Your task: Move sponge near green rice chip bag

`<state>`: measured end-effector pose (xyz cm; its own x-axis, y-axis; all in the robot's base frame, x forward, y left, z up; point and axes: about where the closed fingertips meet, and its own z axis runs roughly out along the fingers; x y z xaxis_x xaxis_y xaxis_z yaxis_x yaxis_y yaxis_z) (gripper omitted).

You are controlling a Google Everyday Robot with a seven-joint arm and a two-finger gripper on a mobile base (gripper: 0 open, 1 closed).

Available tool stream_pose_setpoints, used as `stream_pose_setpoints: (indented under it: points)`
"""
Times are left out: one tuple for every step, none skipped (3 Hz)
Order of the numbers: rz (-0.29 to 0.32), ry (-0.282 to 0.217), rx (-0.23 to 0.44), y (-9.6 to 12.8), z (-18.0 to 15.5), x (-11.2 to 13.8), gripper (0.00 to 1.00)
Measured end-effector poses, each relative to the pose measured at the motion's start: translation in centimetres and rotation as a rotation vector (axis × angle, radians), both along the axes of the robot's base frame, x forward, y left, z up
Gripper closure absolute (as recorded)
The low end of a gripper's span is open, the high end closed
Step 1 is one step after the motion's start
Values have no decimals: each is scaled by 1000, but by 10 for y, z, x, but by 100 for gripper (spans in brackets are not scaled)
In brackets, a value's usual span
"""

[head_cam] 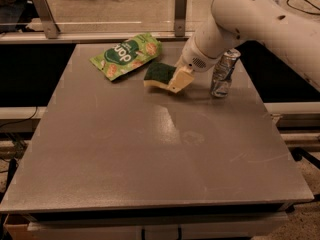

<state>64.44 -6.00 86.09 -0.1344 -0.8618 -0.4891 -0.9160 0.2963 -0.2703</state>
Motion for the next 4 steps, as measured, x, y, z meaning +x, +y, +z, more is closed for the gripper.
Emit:
stream_pose_setpoints:
  points:
    - [-4,-8,7,0,-4,30,100]
    - [-26,-16,15,-1,-4,54,82]
    - [-35,-14,20,1,-6,67,59]
    - [-40,-11,25,2,-8,74,36]
